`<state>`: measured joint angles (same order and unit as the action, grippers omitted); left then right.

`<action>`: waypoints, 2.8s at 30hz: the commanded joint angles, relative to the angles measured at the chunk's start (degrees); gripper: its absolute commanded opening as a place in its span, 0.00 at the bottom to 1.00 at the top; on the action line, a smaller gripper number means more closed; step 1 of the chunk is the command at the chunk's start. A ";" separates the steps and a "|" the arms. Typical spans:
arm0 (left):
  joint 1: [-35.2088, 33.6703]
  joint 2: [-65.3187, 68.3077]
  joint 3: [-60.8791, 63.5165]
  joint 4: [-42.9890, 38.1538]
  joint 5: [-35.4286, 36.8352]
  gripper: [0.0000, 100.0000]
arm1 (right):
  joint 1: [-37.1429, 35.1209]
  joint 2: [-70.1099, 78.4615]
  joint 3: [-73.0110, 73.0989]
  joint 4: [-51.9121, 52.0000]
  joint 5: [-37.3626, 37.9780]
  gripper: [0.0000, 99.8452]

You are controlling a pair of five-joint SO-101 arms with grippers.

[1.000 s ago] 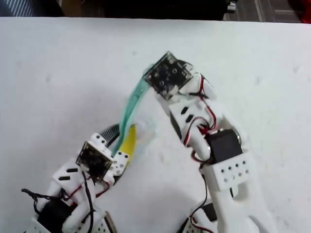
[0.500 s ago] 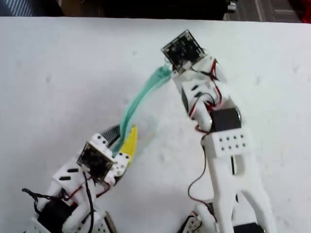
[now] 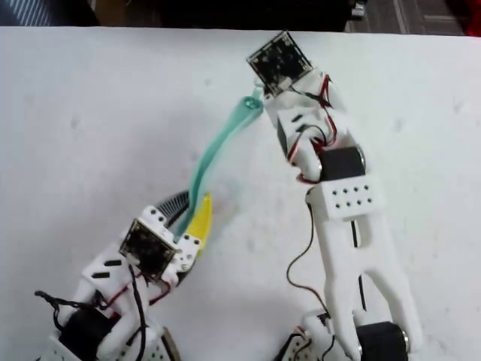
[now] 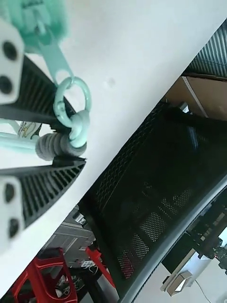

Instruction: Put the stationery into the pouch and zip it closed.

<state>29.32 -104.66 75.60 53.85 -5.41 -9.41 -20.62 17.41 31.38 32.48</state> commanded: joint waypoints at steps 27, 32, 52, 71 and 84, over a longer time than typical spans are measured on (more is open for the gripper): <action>-10.15 7.25 3.78 -38.59 -15.47 0.02 | 9.54 -20.70 26.20 16.04 -11.87 0.01; -10.07 28.44 -2.81 -49.58 -20.92 0.02 | 11.21 -20.62 39.12 3.03 -17.58 0.02; 2.07 88.84 -17.14 -69.27 -28.48 0.02 | 16.75 -20.00 58.73 -29.58 -18.02 0.02; 5.76 85.05 -32.62 -18.46 2.29 0.26 | 19.74 -7.34 52.66 -33.01 -18.02 0.02; 9.10 84.97 -38.51 4.92 -3.69 0.28 | 19.82 -6.02 50.99 -31.08 -18.02 0.02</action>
<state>37.76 -17.45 39.82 57.63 -7.16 10.20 -26.42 70.77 -0.18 14.90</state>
